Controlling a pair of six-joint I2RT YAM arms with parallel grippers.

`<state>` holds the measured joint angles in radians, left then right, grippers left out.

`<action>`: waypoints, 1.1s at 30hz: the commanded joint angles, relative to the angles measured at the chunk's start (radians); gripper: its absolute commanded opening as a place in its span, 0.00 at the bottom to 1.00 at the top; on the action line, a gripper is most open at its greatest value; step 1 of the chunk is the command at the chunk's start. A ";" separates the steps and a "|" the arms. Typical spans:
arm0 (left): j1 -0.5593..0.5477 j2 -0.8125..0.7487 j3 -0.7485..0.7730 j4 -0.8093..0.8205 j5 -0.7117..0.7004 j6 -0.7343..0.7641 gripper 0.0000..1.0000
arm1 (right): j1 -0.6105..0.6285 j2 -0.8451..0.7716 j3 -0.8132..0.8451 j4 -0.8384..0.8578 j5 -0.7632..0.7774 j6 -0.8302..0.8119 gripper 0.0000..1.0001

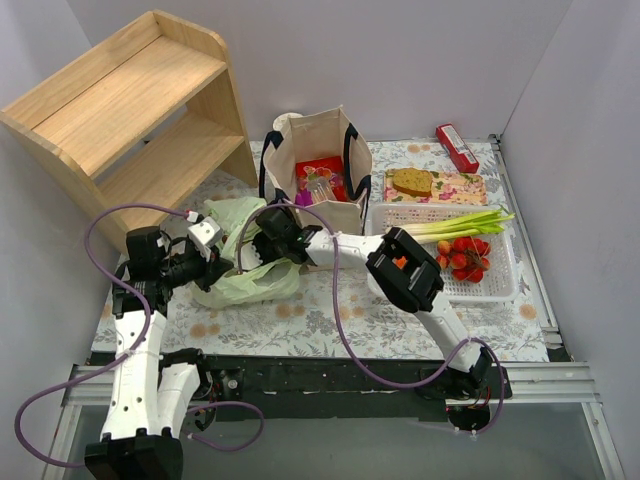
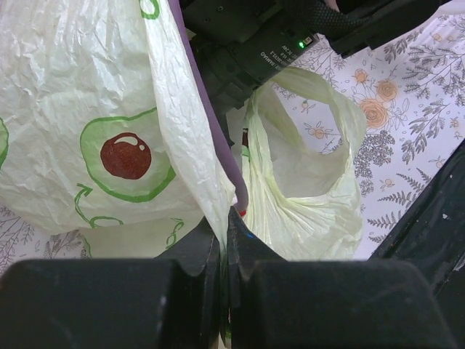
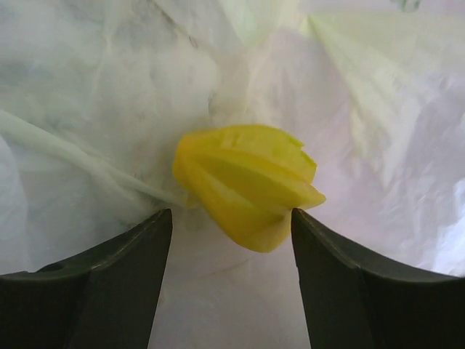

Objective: Untie the knot of the grocery bags and take out the mixed food
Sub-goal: Pick up the fake fruit from the takeout bag.

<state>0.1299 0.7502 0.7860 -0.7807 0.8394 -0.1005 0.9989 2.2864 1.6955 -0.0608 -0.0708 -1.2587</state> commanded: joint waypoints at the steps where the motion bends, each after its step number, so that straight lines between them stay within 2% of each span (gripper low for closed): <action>1: 0.004 -0.002 0.013 0.009 0.044 0.005 0.00 | 0.001 -0.019 -0.083 0.083 -0.113 -0.080 0.75; 3: 0.004 0.000 0.012 0.008 0.047 0.008 0.00 | 0.004 -0.031 -0.115 0.152 -0.138 -0.110 0.76; 7: 0.004 0.021 0.027 0.009 0.052 0.016 0.00 | 0.012 0.011 -0.079 0.184 -0.164 -0.172 0.73; 10: 0.004 0.043 0.047 0.001 0.050 0.025 0.00 | 0.010 0.045 -0.042 0.182 -0.158 -0.212 0.65; 13: 0.005 0.049 0.059 -0.009 0.043 0.036 0.00 | 0.012 0.032 -0.057 0.194 -0.162 -0.212 0.47; 14: 0.004 0.046 0.061 -0.011 0.040 0.038 0.00 | 0.010 0.018 -0.071 0.208 -0.164 -0.203 0.39; 19: 0.004 0.028 0.050 -0.009 0.024 0.030 0.00 | 0.014 -0.157 -0.279 0.309 -0.204 -0.134 0.25; 23: 0.004 0.008 0.052 -0.037 -0.006 0.050 0.00 | 0.021 -0.284 -0.385 0.299 -0.233 -0.026 0.15; 29: 0.005 -0.018 0.093 -0.072 -0.037 0.096 0.00 | 0.064 -0.442 -0.519 0.211 -0.297 0.172 0.08; 33: 0.002 -0.029 0.140 -0.077 -0.016 0.096 0.00 | 0.089 -0.487 -0.530 0.245 -0.279 0.251 0.18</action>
<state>0.1299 0.7437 0.8528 -0.8410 0.8089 -0.0292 1.0615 1.8473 1.1763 0.1654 -0.3229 -1.1328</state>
